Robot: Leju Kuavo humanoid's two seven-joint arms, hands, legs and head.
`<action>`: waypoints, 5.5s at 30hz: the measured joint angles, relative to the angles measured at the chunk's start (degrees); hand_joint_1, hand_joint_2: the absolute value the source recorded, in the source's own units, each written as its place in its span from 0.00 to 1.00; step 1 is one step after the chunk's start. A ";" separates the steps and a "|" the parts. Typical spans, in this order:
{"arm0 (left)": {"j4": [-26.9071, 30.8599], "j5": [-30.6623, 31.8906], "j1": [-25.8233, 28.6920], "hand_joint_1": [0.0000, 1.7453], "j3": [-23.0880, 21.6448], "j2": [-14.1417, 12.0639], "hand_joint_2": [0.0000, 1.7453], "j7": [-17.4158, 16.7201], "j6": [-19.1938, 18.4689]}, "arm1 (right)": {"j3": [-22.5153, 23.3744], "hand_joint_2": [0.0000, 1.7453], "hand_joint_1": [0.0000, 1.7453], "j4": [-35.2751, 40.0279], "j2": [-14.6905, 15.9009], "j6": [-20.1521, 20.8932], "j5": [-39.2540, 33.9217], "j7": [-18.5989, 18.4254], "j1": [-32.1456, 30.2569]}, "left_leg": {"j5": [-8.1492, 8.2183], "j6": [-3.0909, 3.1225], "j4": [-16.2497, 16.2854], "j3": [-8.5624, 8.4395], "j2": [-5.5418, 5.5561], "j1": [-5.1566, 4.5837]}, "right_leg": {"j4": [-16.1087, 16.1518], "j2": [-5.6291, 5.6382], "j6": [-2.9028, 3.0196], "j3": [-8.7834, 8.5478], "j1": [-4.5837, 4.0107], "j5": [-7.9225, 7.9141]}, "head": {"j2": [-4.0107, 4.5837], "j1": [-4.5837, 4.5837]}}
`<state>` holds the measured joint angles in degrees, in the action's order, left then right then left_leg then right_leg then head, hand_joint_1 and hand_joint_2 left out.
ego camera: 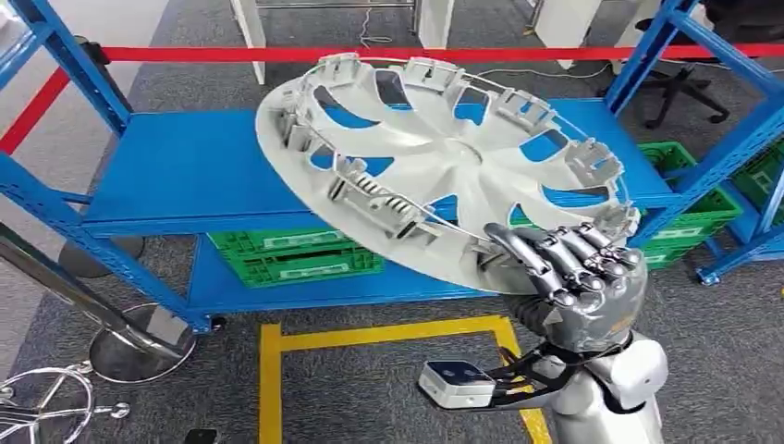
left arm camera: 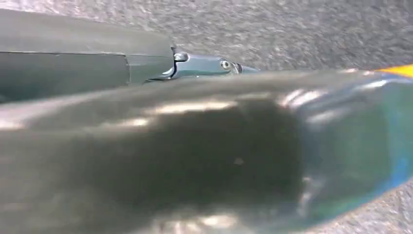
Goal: Take the parts from the cabinet and place them on the table.
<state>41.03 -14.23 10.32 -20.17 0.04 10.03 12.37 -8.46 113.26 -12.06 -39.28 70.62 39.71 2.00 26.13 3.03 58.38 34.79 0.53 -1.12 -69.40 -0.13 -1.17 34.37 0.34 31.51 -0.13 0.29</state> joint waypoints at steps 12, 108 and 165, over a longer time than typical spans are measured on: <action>0.48 2.68 1.46 0.00 5.77 -0.02 0.00 -0.26 -1.31 | -0.81 1.00 1.00 -1.02 -2.45 -0.04 2.45 0.02 0.17 | 10.10 -3.51 16.52 5.56 0.11 1.13 | 14.51 -0.91 2.08 -3.61 -0.29 -4.35 | 0.00 -0.09; -11.67 16.85 -6.69 0.00 15.76 3.78 0.00 0.35 -6.14 | 13.68 1.00 1.00 6.34 -0.81 -0.15 1.43 0.00 -3.91 | 0.44 -2.92 9.80 -1.44 -0.87 1.34 | 12.63 -0.15 0.79 -0.38 0.34 -5.72 | 0.00 0.00; -16.63 16.04 -8.87 0.00 15.69 4.50 0.00 4.22 -6.03 | 14.36 1.00 1.00 6.47 -1.38 -0.17 -0.63 0.02 -4.10 | 3.94 -2.65 2.94 -1.37 -3.10 1.01 | 12.28 -0.93 0.78 -2.02 0.42 -4.31 | -0.02 0.33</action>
<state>24.39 1.81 1.45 -4.48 4.55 14.25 6.34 5.90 119.73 -13.44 -39.45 69.98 39.74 -2.10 30.08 0.37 61.32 33.42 -2.56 -0.12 -57.12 -1.06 -0.39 32.34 0.76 27.20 -0.15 0.61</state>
